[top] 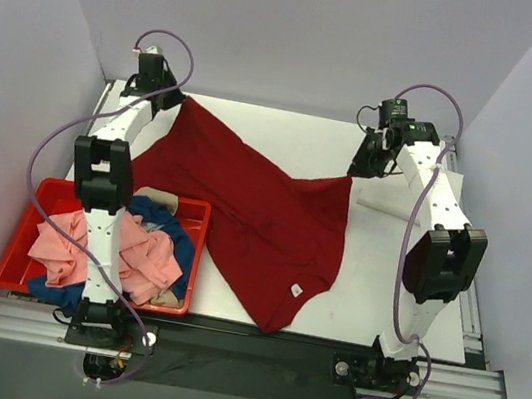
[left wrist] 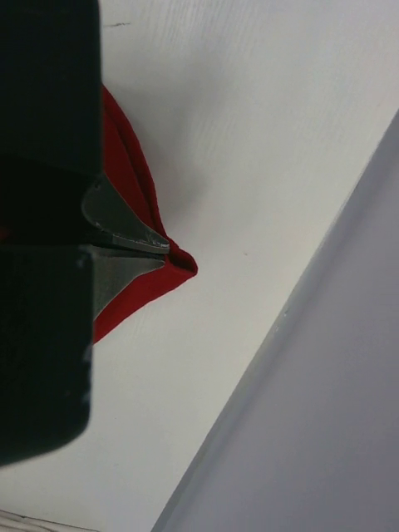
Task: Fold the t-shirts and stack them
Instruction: Fold the other side of the tshirt into a rectangle
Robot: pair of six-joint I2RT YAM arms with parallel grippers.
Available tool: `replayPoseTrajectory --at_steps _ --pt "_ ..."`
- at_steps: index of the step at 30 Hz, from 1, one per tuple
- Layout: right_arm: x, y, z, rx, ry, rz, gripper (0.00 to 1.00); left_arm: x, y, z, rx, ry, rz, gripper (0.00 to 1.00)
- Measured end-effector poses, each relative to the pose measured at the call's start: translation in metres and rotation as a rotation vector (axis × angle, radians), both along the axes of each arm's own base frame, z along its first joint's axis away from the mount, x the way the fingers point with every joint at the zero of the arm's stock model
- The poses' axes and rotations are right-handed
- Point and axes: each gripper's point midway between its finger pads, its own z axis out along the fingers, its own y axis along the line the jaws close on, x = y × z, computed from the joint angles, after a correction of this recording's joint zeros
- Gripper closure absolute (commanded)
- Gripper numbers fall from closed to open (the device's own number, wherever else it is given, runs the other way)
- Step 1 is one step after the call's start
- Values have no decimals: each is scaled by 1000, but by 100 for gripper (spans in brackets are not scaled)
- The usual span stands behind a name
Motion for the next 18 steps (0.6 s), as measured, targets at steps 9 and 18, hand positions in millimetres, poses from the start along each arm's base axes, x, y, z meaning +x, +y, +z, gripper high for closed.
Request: replayPoseTrajectory --at_steps 9,18 --pt "21 -18 1 -10 -16 -38 100 30 -7 8 -23 -45 -4 100" --pt "35 -49 10 -18 -49 -90 100 36 -18 -6 -58 -33 -52 100"
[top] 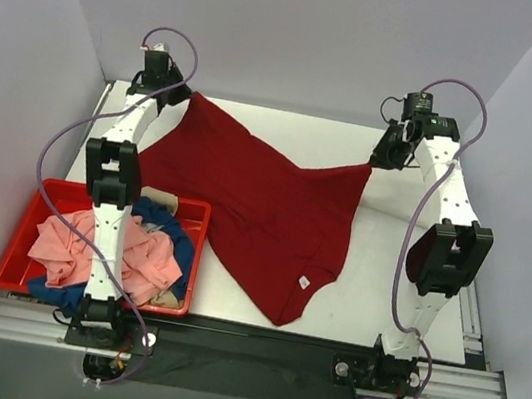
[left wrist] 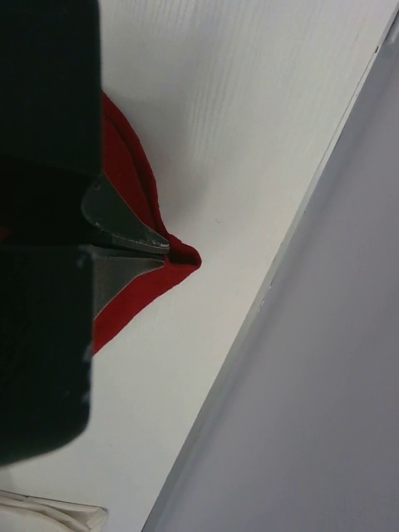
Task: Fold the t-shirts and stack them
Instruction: Fold the other side of the tshirt into a rectangle
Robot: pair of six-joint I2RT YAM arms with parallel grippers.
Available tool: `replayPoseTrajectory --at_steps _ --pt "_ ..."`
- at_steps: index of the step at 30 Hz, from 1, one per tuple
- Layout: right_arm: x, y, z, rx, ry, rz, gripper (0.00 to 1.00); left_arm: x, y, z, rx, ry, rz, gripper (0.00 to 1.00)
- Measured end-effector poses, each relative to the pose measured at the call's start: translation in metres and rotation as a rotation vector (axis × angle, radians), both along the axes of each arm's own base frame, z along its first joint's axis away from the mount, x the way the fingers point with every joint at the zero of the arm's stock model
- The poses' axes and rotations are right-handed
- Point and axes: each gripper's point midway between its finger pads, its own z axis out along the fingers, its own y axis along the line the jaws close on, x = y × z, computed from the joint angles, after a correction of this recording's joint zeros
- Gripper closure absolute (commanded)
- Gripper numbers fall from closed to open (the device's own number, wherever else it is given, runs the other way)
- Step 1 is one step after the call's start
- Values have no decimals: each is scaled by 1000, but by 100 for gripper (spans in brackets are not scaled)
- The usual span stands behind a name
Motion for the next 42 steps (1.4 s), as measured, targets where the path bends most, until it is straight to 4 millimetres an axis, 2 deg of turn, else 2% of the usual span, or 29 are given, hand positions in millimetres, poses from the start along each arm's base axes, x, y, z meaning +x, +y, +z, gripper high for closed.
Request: replayPoseTrajectory --at_steps 8,11,14,19,22,25,31,35,39,42 --pt "6 -9 -4 -17 0 -1 100 -1 -9 4 -23 -7 -46 100" --pt "6 -6 -3 -9 0 7 100 -2 -10 3 -17 -10 -62 100" --pt "0 2 -5 5 4 27 100 -7 -8 -6 3 7 -73 100" --pt "-39 33 -16 34 63 90 100 -35 3 -39 42 98 -82 100" --pt "-67 54 -14 56 78 135 100 -48 15 -48 61 132 -76 100" --pt "-95 72 -7 89 77 174 100 -61 30 -47 79 146 -61 100" --pt "-130 76 9 142 52 175 100 -70 58 -22 102 113 -20 100" --pt "-152 78 -1 159 84 187 100 -69 69 -14 115 86 -5 100" --pt "-171 87 -20 164 150 215 100 -73 72 -24 114 107 -1 100" --pt "-180 94 -27 165 176 238 100 -78 73 -32 112 127 -1 100"
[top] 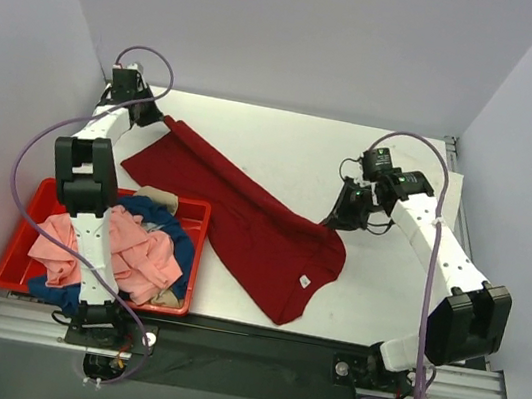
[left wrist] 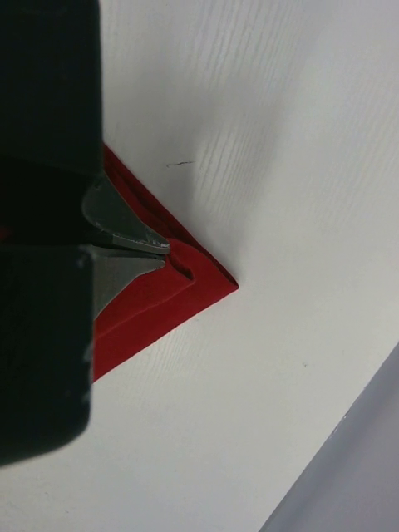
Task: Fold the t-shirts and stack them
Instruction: Fold the other side of the tshirt into a rectangle
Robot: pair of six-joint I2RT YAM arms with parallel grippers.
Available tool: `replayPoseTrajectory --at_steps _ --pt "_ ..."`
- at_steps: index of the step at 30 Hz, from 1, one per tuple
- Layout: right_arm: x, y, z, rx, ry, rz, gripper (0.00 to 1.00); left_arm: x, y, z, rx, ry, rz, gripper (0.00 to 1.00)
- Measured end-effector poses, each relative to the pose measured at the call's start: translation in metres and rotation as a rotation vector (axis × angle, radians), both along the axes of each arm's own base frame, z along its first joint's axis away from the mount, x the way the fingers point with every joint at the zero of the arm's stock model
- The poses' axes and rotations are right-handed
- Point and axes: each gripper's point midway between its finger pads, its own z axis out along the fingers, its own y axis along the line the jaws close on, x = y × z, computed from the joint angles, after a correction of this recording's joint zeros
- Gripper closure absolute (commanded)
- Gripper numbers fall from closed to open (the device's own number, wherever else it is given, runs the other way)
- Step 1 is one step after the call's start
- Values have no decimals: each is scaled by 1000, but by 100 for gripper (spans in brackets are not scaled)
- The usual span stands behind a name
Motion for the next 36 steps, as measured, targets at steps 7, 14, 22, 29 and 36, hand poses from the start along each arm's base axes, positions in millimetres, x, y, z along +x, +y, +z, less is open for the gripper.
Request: replayPoseTrajectory --at_steps 7,14,22,29,36 --pt "-15 21 -4 15 19 85 100 -14 7 -21 17 61 33 93" --pt "-54 47 -37 -39 153 342 70 -42 29 -35 74 170 139 41" --pt "-92 58 -54 -124 258 576 46 -58 44 3 129 144 241 41" --pt "-16 64 -27 -65 76 449 46 -49 -17 24 87 86 148 41" --pt "18 75 -72 -22 116 401 47 -52 -58 -12 -15 165 84 41"
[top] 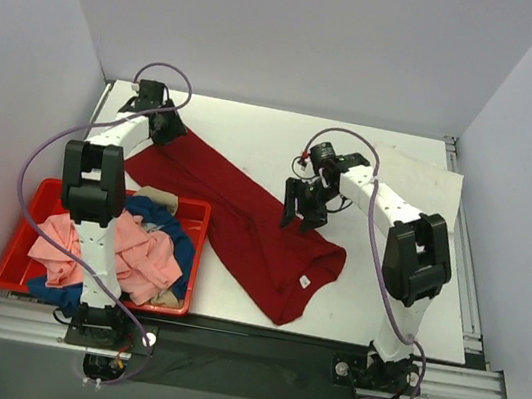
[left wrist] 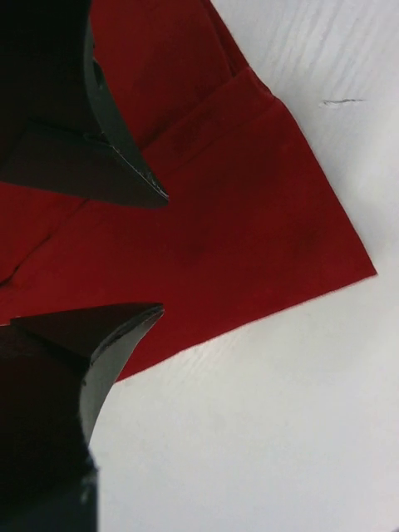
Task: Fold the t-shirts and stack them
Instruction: Fold the other side of the tshirt into a rectangle
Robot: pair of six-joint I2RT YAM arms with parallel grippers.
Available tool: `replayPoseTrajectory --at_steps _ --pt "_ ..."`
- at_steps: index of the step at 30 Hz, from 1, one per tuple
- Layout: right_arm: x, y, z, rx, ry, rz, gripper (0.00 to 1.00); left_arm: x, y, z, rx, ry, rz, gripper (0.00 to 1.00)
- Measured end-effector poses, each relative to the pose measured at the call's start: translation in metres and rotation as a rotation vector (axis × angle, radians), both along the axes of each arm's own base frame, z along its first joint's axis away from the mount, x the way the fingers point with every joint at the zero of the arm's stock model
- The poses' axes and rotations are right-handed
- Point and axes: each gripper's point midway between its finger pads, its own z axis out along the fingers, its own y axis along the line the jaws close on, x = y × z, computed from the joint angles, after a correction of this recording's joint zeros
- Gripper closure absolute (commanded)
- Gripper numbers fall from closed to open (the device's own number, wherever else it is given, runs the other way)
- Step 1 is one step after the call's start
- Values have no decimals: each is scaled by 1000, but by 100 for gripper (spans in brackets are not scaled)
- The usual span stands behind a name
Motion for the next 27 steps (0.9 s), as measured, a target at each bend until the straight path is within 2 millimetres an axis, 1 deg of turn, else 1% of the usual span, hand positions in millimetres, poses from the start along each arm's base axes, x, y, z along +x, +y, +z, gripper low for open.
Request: replayPoseTrajectory --at_steps 2,4,6,8,11,17,21,27 --pt "5 4 -14 11 11 -2 48 -5 1 -15 -13 34 9 41" --pt "8 6 -23 22 17 -9 48 -12 3 -27 -21 70 14 41" --pt "13 8 -28 33 12 -17 48 -19 4 -37 -27 100 13 41" --pt "19 9 -32 41 0 -28 48 -23 3 -43 -32 119 10 41" --pt "27 9 -39 45 -8 -39 49 -27 2 -47 -36 132 6 41" --pt "29 9 -52 43 14 -43 56 -28 1 -49 -43 133 1 41" --pt "25 13 -54 50 20 -31 59 -27 0 -49 -44 128 0 41" --pt "21 19 -54 53 22 -18 61 -26 0 -50 -47 120 -1 41"
